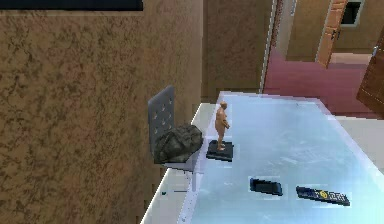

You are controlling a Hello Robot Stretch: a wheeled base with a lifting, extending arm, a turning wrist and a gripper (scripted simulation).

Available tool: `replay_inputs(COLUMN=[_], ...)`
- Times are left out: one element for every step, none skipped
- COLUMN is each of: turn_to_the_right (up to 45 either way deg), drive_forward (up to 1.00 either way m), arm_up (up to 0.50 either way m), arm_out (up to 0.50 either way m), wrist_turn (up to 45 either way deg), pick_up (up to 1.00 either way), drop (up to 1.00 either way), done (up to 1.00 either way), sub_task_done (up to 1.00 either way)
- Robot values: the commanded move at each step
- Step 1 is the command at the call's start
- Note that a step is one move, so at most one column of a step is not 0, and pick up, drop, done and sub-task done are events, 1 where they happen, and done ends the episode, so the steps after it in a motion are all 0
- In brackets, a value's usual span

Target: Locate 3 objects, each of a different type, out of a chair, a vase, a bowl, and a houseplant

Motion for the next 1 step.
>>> replay_inputs(turn_to_the_right=[45.0], drive_forward=[0.0], arm_up=[0.0], arm_out=[0.0], wrist_turn=[0.0], pick_up=[0.0], drop=[0.0], done=[0.0], sub_task_done=[0.0])
